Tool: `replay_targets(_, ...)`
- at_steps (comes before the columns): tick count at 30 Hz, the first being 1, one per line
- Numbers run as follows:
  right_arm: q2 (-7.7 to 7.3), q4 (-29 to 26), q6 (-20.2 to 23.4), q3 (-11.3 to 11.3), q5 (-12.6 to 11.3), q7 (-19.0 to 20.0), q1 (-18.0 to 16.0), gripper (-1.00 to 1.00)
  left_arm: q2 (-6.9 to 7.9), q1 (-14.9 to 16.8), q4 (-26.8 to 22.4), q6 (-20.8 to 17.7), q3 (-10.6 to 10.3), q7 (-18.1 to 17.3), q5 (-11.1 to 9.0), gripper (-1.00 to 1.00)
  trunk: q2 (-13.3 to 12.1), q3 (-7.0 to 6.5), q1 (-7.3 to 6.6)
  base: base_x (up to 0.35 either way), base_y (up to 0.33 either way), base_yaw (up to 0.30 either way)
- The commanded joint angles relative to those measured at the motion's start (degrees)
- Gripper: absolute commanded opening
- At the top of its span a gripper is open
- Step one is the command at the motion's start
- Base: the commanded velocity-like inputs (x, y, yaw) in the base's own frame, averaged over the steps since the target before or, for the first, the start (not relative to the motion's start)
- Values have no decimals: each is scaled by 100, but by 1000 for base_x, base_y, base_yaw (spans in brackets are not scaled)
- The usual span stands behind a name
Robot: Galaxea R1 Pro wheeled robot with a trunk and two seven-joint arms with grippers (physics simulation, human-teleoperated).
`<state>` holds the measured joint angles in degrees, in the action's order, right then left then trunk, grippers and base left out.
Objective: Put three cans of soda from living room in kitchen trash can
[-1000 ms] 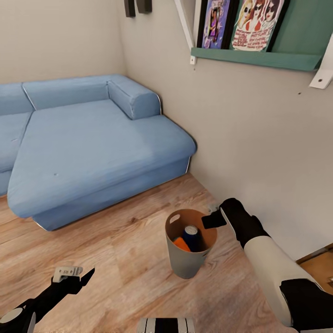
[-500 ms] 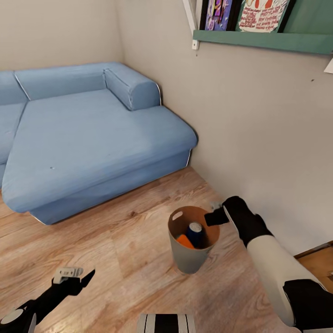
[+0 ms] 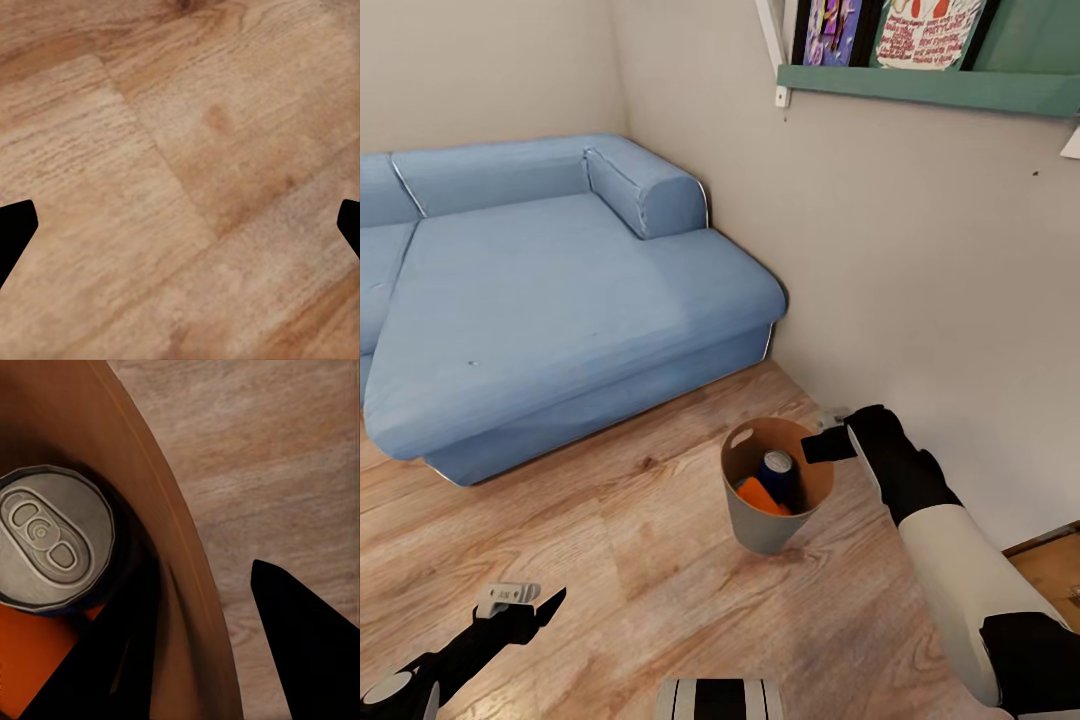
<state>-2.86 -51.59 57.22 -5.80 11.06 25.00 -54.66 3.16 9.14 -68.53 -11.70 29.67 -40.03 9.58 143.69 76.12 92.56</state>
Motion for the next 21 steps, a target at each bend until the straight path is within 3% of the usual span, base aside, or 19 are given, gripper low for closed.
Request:
replay_targets(1,-14,-10,9,0,-108,0,-1,-100,0,0,3,-3,1,1,0,100,0,-1,-1,0,0,0)
replay_targets(4,-45,-37,-3,0,-111,3,-1,-100,0,0,5,-4,0,4,0,100,0,-1,-1,0,0,0)
replay_targets(8,-94,-66,-16,14,-114,9,-1,-100,0,0,6,-4,2,6,4,100,6,88,10,0,0,0)
replay_targets(13,-114,-139,-25,237,-121,14,-1,-100,0,0,6,-7,1,12,9,100,12,199,23,0,0,0)
replay_targets(21,-113,-508,27,280,-121,22,7,-100,0,0,6,0,-3,13,9,100,23,376,43,0,0,0)
